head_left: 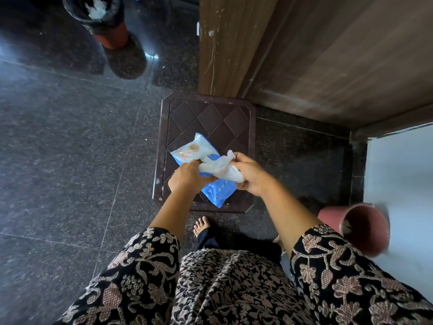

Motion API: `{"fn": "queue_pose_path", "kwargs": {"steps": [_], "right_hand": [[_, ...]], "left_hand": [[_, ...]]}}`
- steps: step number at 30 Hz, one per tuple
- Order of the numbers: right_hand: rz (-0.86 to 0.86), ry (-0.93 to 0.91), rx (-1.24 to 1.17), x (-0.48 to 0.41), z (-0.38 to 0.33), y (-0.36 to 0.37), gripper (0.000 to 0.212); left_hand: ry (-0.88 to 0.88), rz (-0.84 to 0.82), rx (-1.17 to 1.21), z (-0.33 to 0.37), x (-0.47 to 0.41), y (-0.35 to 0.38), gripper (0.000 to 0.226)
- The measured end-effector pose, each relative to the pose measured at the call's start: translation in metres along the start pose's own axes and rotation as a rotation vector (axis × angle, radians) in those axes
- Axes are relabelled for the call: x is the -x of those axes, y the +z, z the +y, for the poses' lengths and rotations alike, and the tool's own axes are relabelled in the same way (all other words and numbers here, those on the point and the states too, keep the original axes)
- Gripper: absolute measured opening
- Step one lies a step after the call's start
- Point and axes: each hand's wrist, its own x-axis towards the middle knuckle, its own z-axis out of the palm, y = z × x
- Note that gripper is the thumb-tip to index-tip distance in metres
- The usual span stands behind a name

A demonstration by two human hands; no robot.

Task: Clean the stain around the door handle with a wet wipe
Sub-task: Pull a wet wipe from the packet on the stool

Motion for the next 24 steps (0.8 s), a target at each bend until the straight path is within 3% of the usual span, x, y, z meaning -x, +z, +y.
{"fn": "queue_pose_path", "kwargs": {"steps": [3,6,9,11,17,24], "right_hand": [[0.047,-0.028,0.102,-0.004,0.003,0.005,0.022],[0.074,-0.046,0.082,-0.006,0.003,0.009,0.024],[0.12,-0.045,0.055,-0.005,0.003,0.011,0.028],[0.136,-0.049,0.026,-0.004,0.004,0.012,0.031],[0.124,-0.106,-0.171,0.01,-0.001,0.013,0.026],[0.127,-0.138,-0.419,0.027,-0.008,0.007,0.028]], "left_hand": [[0.027,0.139,-0.11,0.005,0.014,-0.006,0.051],[0.146,0.307,-0.091,0.004,0.02,-0.008,0.019],[0.286,0.142,-0.181,-0.001,0.017,-0.007,0.038],[0.238,0.03,-0.174,0.002,0.016,-0.014,0.048],[0.218,-0.086,-0.324,-0.002,0.008,-0.022,0.064],[0.213,-0.092,-0.49,-0.003,0.002,-0.014,0.064]]}}
